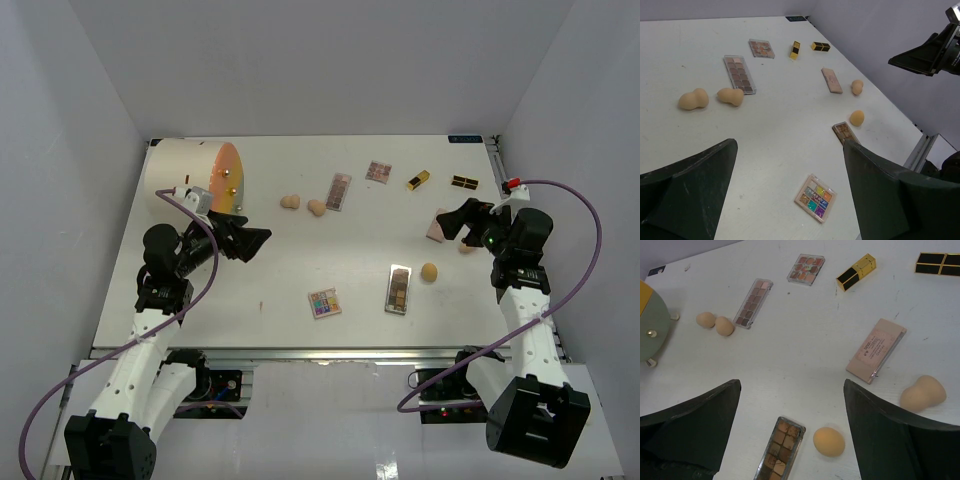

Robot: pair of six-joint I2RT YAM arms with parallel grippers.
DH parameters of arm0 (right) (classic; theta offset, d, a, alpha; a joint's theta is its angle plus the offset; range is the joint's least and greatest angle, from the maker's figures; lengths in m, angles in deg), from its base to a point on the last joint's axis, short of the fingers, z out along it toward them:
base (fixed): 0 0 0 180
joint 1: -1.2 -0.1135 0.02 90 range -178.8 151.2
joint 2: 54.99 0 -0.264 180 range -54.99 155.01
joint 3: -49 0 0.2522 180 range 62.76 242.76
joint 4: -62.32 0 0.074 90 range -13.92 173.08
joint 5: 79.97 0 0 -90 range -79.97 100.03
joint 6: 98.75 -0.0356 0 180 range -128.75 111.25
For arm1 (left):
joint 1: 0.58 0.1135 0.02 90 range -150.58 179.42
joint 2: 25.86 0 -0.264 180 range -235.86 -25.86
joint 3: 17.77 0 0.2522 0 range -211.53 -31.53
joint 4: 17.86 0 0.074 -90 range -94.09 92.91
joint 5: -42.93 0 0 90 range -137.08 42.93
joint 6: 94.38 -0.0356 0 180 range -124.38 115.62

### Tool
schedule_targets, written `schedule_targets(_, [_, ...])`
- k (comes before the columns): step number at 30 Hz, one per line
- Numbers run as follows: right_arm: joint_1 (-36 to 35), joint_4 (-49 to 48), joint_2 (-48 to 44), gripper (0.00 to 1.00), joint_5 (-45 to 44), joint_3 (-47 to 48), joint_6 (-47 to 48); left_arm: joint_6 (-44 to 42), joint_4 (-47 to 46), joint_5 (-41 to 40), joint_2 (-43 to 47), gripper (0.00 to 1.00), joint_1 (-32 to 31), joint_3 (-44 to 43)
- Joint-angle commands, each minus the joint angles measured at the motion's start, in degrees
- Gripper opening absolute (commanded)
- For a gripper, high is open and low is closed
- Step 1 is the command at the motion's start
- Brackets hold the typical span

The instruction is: Organize the makeup

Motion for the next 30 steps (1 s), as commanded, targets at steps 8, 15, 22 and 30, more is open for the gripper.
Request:
schedule_targets(8, [0.29, -5.13, -0.09, 0.90, 10.64, -0.31, 4.39, 0.41, -1.53, 1.69, 0.74, 0.98, -0.18, 0.54])
schedule_targets(15, [-2.26, -6.37, 1.44, 0.90, 26.16, -1.53, 14.88, 1.15, -2.07, 2.06, 1.03, 0.98, -0.26, 0.90])
schedule_targets(22, [-23.06, 14.02, 16.02, 0.90, 21.78, 15.06, 35.54, 5.63, -2.56, 2.84, 1.95, 0.98, -0.26, 0.44])
schedule_targets(30, [-37.95, 18.47, 42.10, 1.00, 16.81, 42.86, 22.80, 9.04, 10.59, -2.56, 7.14, 0.97, -0.26, -9.54])
